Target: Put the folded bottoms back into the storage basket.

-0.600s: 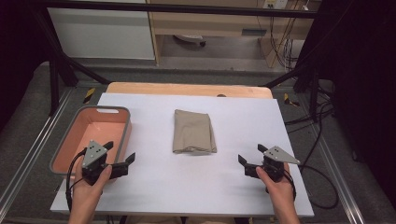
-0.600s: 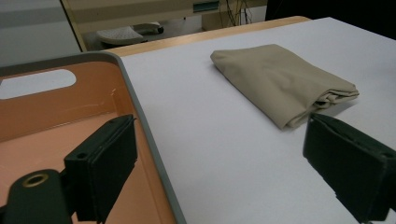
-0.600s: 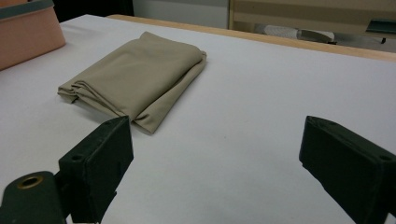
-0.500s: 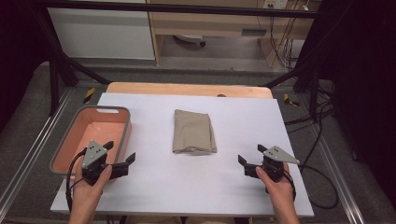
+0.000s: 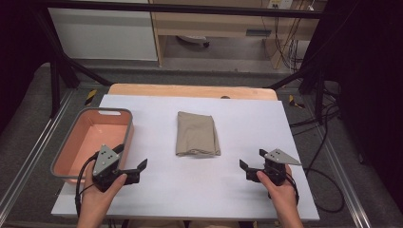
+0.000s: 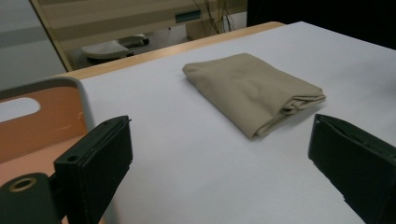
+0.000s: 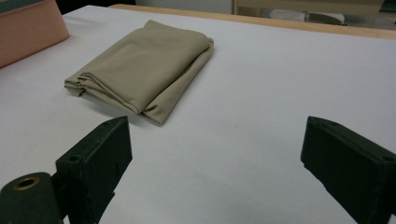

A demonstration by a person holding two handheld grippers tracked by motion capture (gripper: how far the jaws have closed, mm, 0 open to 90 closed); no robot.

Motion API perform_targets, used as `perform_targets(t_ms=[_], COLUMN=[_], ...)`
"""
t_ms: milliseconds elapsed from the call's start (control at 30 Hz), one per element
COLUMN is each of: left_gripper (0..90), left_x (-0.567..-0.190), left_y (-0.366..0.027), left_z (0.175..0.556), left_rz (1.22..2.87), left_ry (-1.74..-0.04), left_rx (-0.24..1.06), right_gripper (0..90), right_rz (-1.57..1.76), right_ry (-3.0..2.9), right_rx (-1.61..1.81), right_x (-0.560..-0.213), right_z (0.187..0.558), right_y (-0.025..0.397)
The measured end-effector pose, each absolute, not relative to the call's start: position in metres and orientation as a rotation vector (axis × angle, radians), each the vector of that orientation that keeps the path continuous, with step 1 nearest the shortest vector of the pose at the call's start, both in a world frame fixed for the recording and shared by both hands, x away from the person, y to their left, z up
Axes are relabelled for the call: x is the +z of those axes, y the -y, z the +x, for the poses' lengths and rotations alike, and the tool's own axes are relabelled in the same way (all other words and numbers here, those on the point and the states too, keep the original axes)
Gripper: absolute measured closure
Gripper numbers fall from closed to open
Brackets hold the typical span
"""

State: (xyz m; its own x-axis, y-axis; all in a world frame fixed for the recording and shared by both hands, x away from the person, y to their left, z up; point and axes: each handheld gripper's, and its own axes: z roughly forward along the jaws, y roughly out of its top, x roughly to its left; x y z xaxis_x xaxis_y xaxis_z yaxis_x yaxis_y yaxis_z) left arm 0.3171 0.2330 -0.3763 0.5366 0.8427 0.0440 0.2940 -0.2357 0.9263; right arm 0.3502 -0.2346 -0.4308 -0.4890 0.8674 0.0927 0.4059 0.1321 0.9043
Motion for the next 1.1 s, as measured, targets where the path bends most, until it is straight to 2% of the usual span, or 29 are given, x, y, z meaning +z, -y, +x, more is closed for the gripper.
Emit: perform_targets(t_ms=[367,867,967,1100], left_gripper=[6.6,9.1,11.3,21.0], left_x=[-0.400,-0.429,-0.434,-0.441], left_y=[-0.194,-0.152,-0.144,-0.137], left_z=[0.319,0.348,0.354,0.366], left_rz=[1.911,2.040,2.068,2.096], left_ry=[-0.885,-0.856,-0.848,-0.859], left_rx=[0.627,0.556,0.558,0.550], right_gripper=[10.1,10.6,10.6,10.6], right_rz=[1.220,1.230,1.236,1.232], right_ry=[-1.968,-1.991,-2.002,-2.011], right_rx=[1.311,1.270,1.260,1.253], right_x=[-0.431,-0.433,-0.434,-0.435], right_z=[0.350,0.350,0.350,0.349], right_y=[0.230,0.227,0.226,0.224])
